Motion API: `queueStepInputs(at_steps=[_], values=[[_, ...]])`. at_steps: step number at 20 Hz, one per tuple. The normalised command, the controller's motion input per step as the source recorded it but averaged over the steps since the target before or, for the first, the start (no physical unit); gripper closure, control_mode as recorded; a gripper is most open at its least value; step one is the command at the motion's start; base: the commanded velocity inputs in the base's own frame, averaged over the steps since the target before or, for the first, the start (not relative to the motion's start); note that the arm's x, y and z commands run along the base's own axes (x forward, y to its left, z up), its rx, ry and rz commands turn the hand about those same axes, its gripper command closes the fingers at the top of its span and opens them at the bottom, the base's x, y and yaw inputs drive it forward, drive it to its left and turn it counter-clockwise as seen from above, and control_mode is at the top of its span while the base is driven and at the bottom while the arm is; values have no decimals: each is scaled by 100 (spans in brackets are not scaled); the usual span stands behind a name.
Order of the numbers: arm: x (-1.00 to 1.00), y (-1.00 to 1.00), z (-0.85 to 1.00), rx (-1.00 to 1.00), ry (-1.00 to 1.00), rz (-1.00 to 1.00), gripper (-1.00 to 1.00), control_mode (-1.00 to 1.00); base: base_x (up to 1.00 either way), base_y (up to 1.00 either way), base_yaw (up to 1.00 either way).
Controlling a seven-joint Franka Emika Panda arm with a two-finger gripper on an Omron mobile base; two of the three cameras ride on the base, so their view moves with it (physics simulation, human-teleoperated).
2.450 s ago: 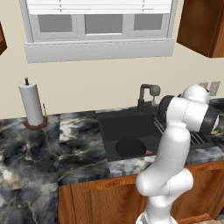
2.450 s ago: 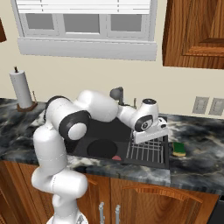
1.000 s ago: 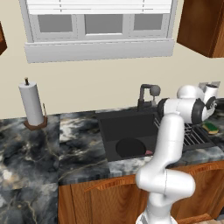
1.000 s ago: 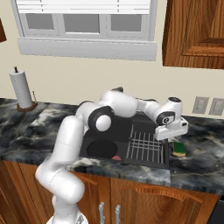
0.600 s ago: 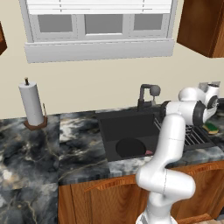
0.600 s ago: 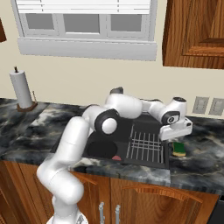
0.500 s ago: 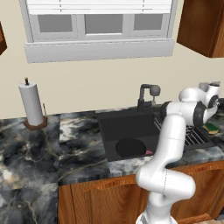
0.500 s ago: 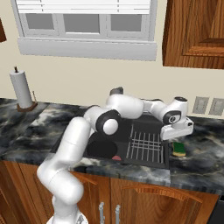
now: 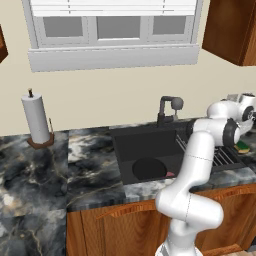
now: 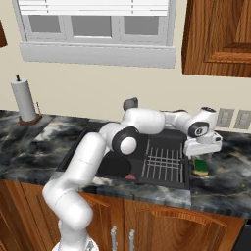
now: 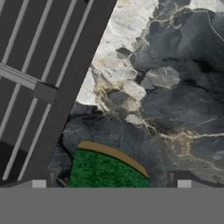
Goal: Pick the pan and sponge and place them into the sink. Then turn on the water.
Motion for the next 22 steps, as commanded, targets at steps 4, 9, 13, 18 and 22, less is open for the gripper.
queueStepInputs(at_steps=[4, 9, 13, 18, 22], values=[[-16, -1, 0, 0, 6, -7, -100, -100, 0, 0, 0], [-13, 3, -8, 0, 6, -9, -100, -100, 0, 0, 0], [-11, 4, -15, 1, 2, -8, -100, -100, 0, 0, 0], [-8, 3, -17, 1, 0, -7, -100, -100, 0, 0, 0], [-2, 0, -15, 1, 0, -5, -100, -100, 0, 0, 0]])
